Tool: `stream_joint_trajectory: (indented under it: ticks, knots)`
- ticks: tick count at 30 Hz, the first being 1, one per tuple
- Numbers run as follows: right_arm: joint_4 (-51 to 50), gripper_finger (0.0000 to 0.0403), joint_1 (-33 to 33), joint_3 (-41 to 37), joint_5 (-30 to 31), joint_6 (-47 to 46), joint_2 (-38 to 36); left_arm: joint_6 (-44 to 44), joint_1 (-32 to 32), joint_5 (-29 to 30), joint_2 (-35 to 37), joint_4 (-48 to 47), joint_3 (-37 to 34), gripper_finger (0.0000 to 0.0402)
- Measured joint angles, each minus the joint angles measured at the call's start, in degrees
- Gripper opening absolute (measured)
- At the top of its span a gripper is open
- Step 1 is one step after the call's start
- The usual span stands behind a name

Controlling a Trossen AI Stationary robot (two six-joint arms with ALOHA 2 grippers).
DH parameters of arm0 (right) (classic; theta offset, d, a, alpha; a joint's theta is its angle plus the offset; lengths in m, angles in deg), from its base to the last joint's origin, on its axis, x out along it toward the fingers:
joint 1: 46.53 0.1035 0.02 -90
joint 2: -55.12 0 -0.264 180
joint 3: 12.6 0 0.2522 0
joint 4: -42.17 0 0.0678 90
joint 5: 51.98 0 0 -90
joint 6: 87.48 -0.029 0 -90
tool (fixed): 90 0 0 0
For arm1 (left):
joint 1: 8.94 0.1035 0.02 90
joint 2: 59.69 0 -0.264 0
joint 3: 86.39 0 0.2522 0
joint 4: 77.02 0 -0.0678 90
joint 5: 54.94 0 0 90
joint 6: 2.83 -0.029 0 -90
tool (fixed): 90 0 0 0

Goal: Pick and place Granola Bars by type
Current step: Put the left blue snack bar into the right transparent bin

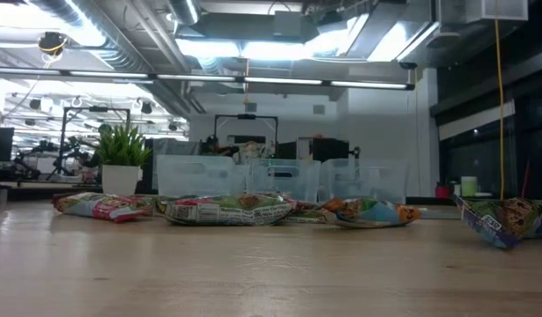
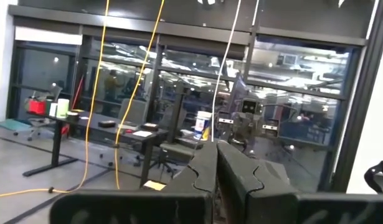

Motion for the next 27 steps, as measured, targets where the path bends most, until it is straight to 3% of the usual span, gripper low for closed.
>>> stream_joint_trajectory:
  ticks: [5, 11, 19, 23, 27]
  knots:
    - [3.15, 0.0066, 0.02, 0.0, 0.94, 1.01, 1.63, 0.88, 0.0, 0.03, -0.02, 0.72, 0.0, 0.0006]
    - [1.47, 0.0066, 0.02, 0.46, 6.47, -0.83, 3.47, 4.36, -0.01, 0.07, -0.02, 1.23, 0.02, 0.0002]
    - [-39.43, 0.012, 0.02, 20.64, 9.72, -13.52, 10.99, 1.94, 0.0, 0.06, 0.0, -0.65, 0.02, 0.0002]
    - [-58.71, 0.0159, 0.02, 30.28, 6.48, -21.55, 15.2, 2.1, 0.0, -0.01, 0.0, -1.06, 0.02, 0.0001]
    - [-75.32, 0.0196, 0.02, 33.4, 2.75, -29.38, 18.04, 2.06, 0.0, -0.01, 0.0, -1.33, 0.02, 0.0005]
